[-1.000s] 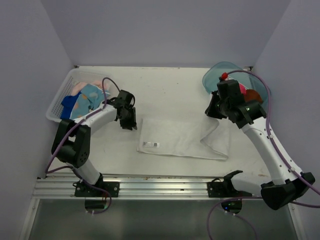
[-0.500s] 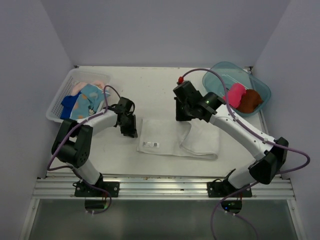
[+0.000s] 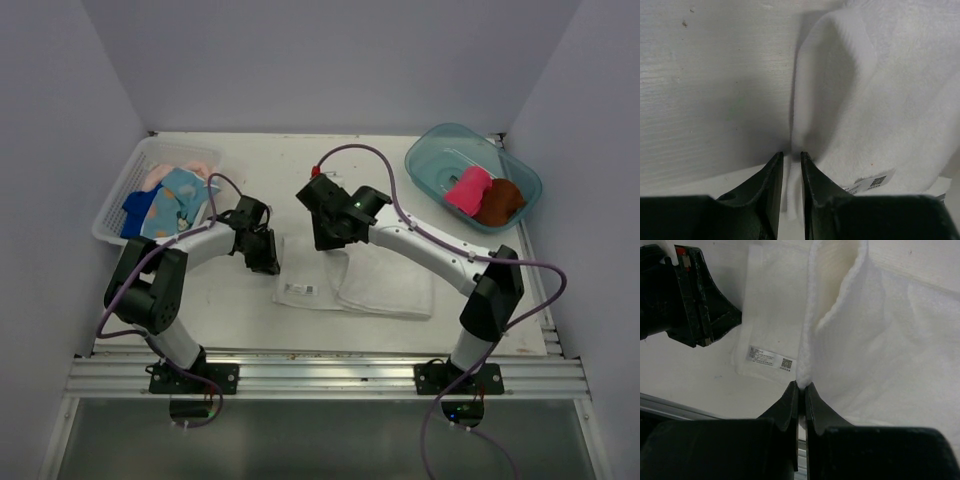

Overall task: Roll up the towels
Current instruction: Fold the towel

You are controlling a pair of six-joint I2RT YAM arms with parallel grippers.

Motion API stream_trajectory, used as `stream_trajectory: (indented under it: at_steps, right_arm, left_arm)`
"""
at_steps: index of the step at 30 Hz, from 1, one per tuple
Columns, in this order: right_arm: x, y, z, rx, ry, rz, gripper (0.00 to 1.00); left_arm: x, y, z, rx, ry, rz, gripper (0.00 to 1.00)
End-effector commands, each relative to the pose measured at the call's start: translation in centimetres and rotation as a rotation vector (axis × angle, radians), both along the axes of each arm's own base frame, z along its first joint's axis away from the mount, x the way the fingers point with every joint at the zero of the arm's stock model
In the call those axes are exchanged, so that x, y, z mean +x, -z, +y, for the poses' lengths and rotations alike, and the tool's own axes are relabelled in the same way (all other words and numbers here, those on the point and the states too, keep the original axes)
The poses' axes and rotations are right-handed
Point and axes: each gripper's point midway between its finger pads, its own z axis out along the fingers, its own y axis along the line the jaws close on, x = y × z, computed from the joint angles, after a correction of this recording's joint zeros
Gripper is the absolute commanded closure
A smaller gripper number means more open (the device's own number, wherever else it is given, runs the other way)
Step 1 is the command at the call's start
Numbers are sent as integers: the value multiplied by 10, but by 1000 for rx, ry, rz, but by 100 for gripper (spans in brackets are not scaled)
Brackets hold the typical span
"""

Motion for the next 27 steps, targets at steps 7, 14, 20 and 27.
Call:
stream_trajectory:
  at_steps: [7,14,20,27]
  right_arm:
    - [7,-8,45,41,-32,-51,100]
    - [11,-3,57,20,-56,-50,100]
    - [9,16,69,0,-84,-22,100]
    - [3,44,78,-53,-146,41,100]
  left_arm:
    - [0,5,-3,-17,-6,-3,76]
    - [-2,9,-2,-18,-9,4,77]
    - [-3,10,-2,-15,-10,6,78]
    - [5,-1,5,23,-33,-44,79]
